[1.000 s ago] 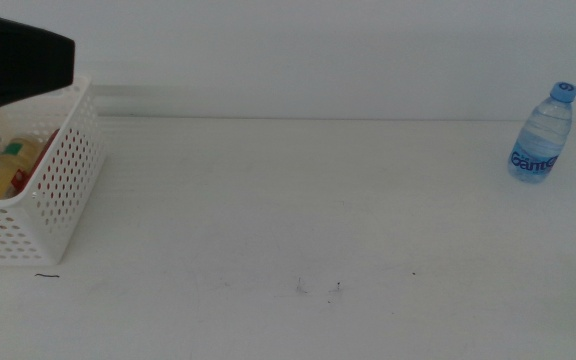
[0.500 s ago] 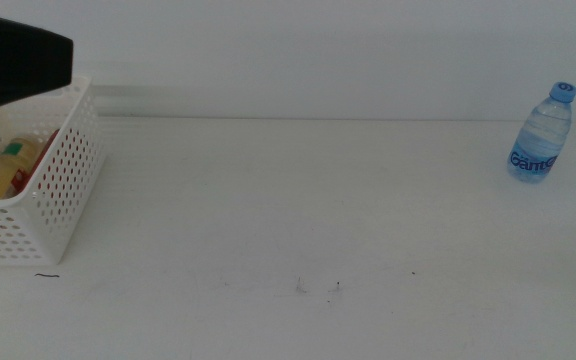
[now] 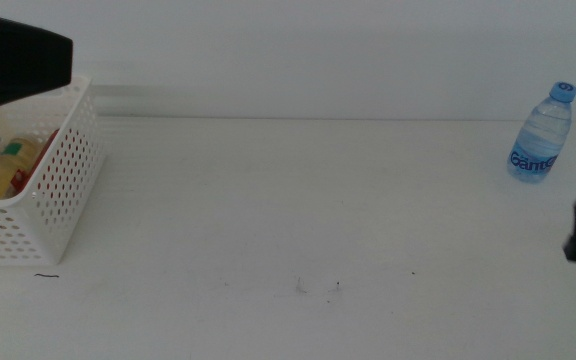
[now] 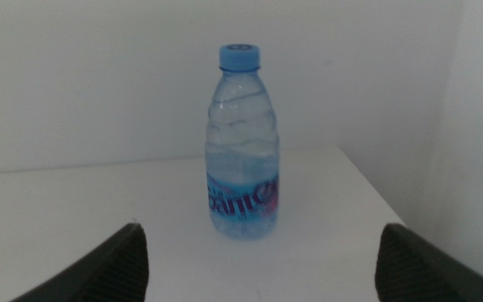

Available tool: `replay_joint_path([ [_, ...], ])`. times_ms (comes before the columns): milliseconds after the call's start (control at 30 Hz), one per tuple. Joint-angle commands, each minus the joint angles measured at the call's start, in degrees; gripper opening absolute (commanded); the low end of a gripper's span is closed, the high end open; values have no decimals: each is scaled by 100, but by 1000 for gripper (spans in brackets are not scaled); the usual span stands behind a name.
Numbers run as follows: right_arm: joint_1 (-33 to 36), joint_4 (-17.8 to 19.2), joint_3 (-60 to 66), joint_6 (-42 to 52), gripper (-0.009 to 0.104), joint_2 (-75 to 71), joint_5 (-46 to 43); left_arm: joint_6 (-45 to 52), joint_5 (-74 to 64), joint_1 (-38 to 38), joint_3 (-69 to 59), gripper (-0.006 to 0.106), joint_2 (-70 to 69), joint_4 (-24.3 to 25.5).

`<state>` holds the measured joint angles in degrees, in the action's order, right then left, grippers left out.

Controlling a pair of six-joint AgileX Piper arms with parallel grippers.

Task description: Use arms to grab the bottles and put them into the dustbin to the left of the table.

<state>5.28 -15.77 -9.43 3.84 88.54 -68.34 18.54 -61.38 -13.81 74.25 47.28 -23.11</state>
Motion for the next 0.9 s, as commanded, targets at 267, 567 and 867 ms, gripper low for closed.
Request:
replay_joint_path([
  [267,-18,-409,-2018,624,86,1960,32,-44,79,-43,35,94,-25,-48],
  [567,-73,-722,-3462,861,86,3168,288,-44,79,-43,35,94,-19,-36],
  [867,-73,-1076,-4483,1064,86,3816,761,-44,79,-43,35,94,-19,-36],
])
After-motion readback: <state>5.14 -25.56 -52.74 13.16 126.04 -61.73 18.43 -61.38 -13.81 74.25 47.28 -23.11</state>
